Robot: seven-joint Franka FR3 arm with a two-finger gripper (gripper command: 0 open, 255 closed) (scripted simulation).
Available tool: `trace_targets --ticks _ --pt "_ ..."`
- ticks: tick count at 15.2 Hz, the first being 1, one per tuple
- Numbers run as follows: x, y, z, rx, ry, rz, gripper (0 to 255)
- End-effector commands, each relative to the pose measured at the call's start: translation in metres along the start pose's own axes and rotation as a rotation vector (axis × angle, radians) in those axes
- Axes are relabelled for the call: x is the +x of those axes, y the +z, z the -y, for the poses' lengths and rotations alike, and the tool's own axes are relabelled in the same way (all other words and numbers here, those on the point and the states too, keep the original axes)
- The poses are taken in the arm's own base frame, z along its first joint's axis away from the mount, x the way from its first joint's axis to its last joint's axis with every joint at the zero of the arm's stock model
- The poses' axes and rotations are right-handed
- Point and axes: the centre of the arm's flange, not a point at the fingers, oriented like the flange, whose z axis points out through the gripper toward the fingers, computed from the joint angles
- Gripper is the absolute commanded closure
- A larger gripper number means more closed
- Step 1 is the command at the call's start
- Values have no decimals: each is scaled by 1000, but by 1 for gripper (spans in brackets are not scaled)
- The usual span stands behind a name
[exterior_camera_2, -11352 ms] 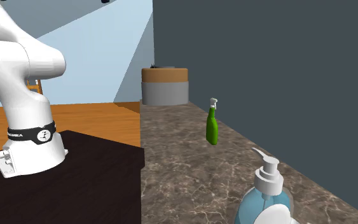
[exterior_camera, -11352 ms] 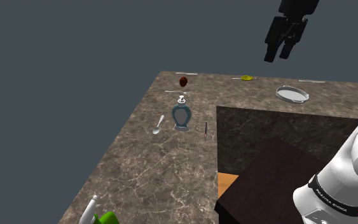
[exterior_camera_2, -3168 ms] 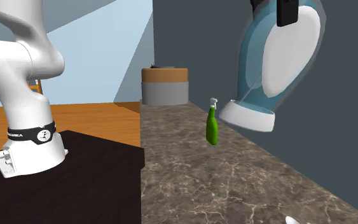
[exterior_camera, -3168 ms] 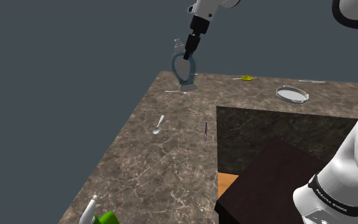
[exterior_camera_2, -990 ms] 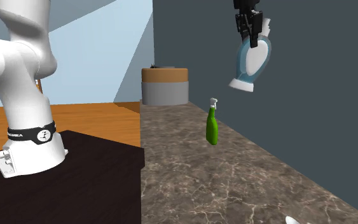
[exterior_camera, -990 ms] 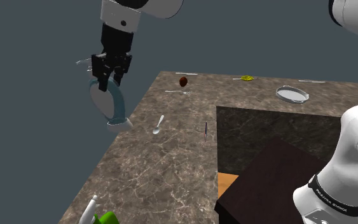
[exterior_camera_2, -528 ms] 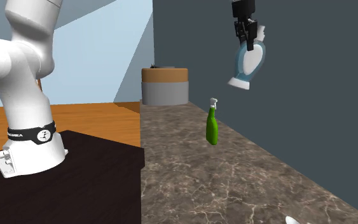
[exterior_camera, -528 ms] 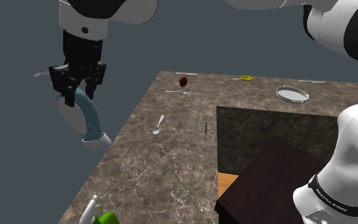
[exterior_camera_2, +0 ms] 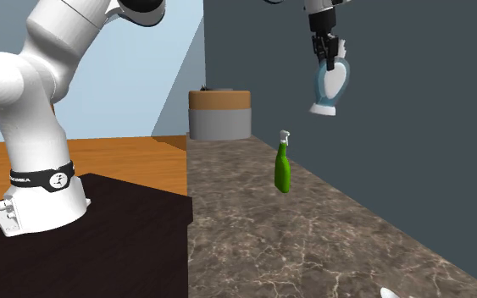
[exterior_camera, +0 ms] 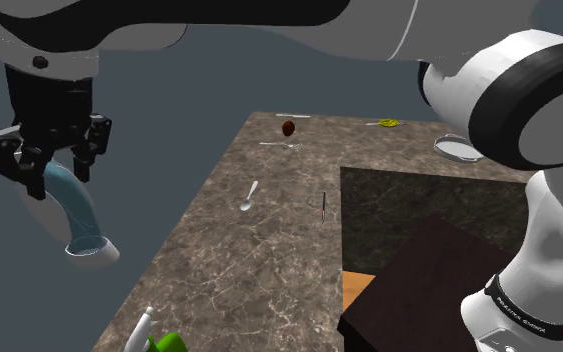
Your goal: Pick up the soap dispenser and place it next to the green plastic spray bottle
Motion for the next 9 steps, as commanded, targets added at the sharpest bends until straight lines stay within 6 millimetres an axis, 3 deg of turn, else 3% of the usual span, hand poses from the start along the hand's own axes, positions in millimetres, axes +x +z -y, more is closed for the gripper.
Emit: trace_targets --ticks 1,9 --pt "-1 10 2 0 1 -1 255" --pt "-13 49 -9 0 1 -1 255"
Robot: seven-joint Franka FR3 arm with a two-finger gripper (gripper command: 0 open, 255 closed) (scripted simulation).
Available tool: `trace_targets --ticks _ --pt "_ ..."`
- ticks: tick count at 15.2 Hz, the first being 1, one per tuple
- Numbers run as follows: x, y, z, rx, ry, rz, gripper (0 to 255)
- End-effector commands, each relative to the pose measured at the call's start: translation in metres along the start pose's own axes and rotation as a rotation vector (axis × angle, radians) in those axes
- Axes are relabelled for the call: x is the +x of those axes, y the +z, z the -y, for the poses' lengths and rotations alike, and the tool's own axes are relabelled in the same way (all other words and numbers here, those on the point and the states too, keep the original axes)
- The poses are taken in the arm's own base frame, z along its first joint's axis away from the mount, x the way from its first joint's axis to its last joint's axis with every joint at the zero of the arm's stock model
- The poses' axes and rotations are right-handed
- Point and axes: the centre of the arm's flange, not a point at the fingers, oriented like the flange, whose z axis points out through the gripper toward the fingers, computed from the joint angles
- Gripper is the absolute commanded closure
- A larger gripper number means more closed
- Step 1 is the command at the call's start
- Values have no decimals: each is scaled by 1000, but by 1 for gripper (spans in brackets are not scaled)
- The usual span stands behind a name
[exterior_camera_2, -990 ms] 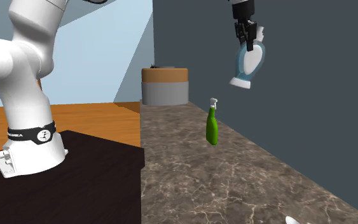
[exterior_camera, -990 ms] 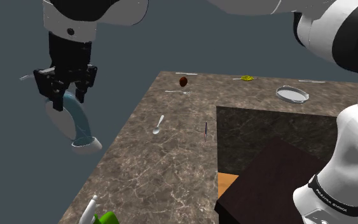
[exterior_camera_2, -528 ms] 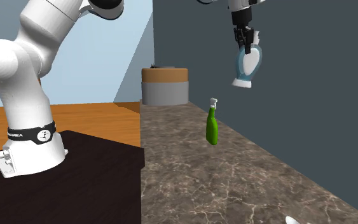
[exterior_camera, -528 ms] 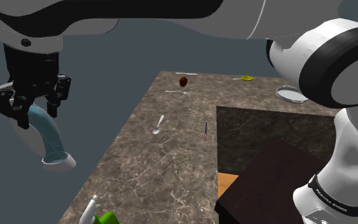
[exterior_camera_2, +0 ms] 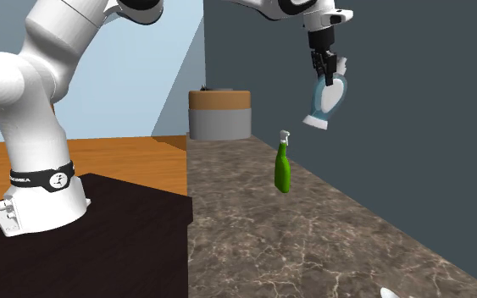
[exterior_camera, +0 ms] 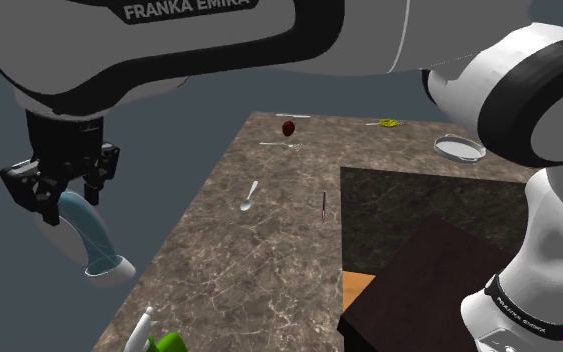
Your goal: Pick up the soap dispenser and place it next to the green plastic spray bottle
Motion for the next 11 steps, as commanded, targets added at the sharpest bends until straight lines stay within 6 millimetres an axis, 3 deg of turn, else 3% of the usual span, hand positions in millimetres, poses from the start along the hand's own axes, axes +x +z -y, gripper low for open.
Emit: trace_targets --ticks 1,11 --pt "-3 8 -3 0 0 -1 255" --pt "-18 57 -16 0 0 -1 255"
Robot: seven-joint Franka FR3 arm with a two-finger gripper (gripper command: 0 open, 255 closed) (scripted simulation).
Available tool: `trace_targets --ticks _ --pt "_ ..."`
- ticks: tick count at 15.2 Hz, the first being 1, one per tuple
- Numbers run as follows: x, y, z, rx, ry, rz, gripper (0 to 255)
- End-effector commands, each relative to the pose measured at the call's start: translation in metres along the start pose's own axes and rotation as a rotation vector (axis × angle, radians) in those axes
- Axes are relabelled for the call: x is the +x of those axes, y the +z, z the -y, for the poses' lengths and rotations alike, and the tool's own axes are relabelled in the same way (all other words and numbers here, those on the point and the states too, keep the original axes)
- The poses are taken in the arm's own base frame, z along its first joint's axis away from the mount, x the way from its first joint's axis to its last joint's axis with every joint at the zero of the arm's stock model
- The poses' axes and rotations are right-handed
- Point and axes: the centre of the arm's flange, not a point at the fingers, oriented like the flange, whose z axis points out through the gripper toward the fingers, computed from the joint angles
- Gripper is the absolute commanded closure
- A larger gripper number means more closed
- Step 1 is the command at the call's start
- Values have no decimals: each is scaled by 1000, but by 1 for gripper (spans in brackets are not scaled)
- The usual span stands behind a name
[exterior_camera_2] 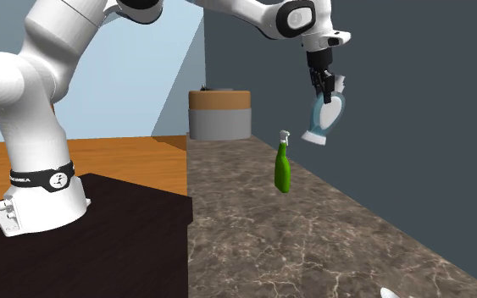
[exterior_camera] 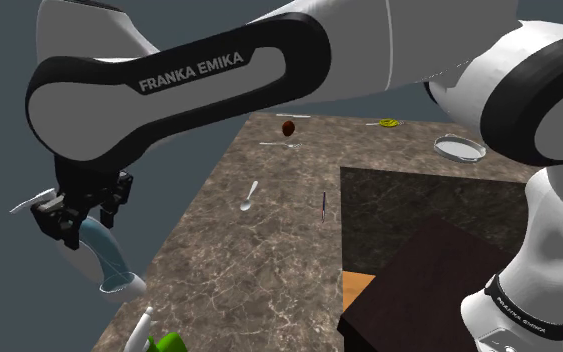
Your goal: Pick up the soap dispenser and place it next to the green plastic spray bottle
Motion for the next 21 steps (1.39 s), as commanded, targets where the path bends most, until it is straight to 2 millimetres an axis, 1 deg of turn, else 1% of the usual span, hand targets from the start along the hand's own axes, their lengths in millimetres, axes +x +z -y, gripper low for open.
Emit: trace_targets --ticks 1,21 --pt "-3 9 -3 0 0 -1 255" --pt "-33 107 -29 0 0 -1 255"
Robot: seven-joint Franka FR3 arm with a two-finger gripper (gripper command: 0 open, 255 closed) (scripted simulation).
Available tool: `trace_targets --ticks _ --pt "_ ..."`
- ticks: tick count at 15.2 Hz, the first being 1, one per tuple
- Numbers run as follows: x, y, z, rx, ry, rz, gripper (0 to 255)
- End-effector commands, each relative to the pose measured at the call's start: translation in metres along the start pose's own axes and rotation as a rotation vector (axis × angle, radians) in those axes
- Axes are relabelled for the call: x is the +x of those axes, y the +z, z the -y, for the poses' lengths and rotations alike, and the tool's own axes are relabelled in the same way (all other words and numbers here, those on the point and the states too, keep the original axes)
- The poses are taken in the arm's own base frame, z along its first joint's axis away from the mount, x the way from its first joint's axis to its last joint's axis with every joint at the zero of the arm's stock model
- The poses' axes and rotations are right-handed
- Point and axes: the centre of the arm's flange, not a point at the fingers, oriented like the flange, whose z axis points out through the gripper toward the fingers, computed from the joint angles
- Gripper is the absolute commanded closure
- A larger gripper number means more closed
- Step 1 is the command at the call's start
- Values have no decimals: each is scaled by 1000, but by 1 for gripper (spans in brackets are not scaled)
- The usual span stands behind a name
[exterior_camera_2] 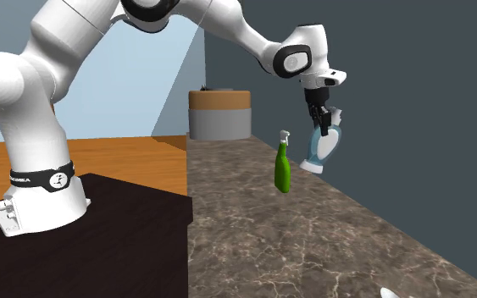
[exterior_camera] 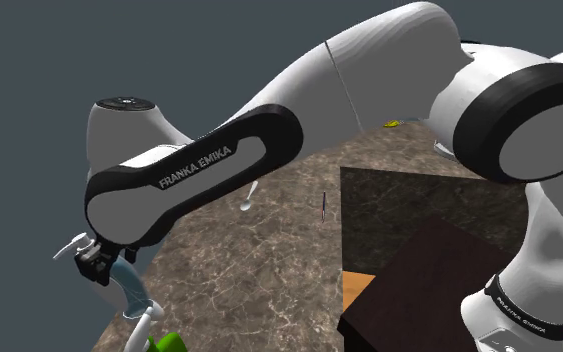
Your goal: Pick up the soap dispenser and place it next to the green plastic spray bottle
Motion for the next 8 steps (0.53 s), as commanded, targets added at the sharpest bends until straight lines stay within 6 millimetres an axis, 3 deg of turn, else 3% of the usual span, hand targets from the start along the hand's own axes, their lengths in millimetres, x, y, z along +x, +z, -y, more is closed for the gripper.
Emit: trace_targets --ticks 1,8 --pt "-3 10 -3 0 0 -1 255" --pt "-13 44 -12 0 0 -1 255"
